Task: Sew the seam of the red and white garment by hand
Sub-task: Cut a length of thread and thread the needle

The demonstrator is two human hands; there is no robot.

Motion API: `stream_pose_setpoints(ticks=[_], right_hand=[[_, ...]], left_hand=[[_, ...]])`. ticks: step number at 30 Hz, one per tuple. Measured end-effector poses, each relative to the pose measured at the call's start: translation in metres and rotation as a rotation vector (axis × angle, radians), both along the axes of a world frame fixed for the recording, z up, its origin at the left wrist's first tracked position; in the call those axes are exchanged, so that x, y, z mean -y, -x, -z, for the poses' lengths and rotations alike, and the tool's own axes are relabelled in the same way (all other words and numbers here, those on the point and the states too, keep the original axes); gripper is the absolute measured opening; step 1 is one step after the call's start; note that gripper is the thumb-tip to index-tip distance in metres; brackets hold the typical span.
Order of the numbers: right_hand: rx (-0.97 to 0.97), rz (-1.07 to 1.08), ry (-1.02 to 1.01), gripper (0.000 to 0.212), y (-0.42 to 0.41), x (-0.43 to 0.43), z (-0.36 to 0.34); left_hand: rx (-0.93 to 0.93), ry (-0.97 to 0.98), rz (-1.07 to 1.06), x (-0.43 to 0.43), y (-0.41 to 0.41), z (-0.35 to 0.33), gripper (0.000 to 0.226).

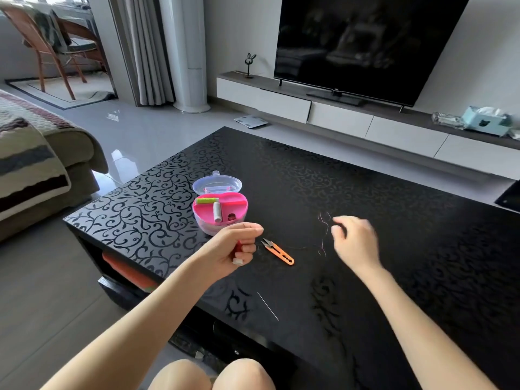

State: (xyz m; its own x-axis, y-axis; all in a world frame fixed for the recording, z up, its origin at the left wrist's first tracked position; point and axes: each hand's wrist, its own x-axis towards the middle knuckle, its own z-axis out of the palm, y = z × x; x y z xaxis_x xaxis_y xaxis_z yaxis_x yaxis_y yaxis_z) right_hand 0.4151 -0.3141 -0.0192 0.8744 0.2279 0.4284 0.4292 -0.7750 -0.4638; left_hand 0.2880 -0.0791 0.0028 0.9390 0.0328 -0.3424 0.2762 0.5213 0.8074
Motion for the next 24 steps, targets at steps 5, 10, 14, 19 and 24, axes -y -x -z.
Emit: stream_pose_setpoints(ticks=[5, 10, 14, 19, 24], right_hand=[[-0.891, -0.642, -0.587, 0.042, 0.085, -0.071, -0.023], [-0.74, -0.579, -0.452, 0.017, 0.09, -0.074, -0.015], [-0.628, -0.496, -0.406, 0.023, 0.074, -0.06, -0.012], [-0.571, -0.386, -0.244, 0.024, 0.05, -0.027, -0.006], [-0.568, -0.221, -0.093, 0.026, 0.033, 0.009, 0.012]], left_hand=[[0.052, 0.002, 0.069, 0.017, -0.004, -0.006, 0.019], [-0.007, 0.182, -0.03, 0.007, 0.0, -0.005, 0.017], [-0.049, 0.34, -0.105, -0.004, 0.005, 0.008, 0.017], [-0.078, 0.358, -0.149, -0.023, 0.011, 0.027, 0.019], [-0.133, 0.295, -0.177, -0.046, 0.02, 0.036, 0.019]])
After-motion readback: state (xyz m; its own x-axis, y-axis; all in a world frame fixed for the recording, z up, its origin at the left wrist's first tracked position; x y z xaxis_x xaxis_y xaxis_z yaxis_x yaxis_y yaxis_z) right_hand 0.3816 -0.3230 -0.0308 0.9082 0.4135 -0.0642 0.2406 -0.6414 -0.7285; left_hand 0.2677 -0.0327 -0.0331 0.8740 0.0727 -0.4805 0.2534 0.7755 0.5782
